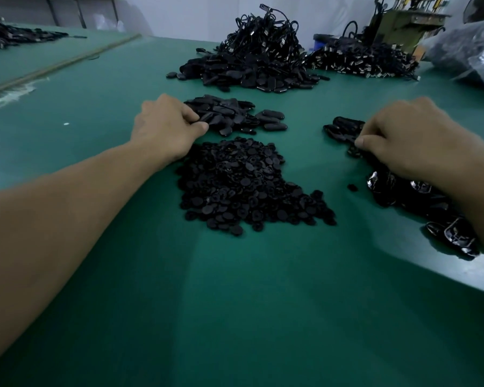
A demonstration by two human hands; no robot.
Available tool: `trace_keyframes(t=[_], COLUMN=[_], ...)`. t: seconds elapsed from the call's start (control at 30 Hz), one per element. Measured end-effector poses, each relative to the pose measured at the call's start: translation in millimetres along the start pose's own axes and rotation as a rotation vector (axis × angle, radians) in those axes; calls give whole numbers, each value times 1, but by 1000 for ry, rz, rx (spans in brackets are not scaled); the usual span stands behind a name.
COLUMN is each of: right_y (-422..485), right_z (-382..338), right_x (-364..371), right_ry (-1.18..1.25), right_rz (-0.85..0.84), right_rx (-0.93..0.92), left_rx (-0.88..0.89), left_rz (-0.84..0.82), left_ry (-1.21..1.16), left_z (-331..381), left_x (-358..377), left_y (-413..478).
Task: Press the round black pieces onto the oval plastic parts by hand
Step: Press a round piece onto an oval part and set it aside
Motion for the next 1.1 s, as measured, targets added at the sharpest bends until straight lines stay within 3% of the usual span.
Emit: trace_keyframes(t=[0.13,0.23,0.43,0.53,0.67,0.83,0.97,1.1], right_y=[0,-1,-1,0,-1,-3,-6,-7], right_z=[10,14,36,40,31,-2,-25,-39], right_x=[-18,-19,-12,-13,-18,-10,-8,-5], right_ry=[137,231,407,502,722,996,1174,1181], right_rz=[186,213,227,267,290,155,83,81], right_rx=[31,50,144,166,143,58,-30,-79], left_rx=[-57,-93,-123,-65,148,437,448,429], left_rz=[2,30,76,182,268,55,-116,-204], left_ry=[60,79,-174,-199,-195,-326,-333,-345], left_z=[-4,-7,-17,-7,37,112,123,121], left_x=[-2,-2,-6,-20,-34,-12,17,30], left_y=[8,13,11,4,-15,-54,-66,-67])
Point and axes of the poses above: each hand's wrist, its own y-axis towards the middle knuckle, its own x-axis out of the palm, z = x × y, the point moved 10 cm from there along y, towards the middle knuckle, and after that the axes turned 2 degrees about z, right-handed, at the moved point
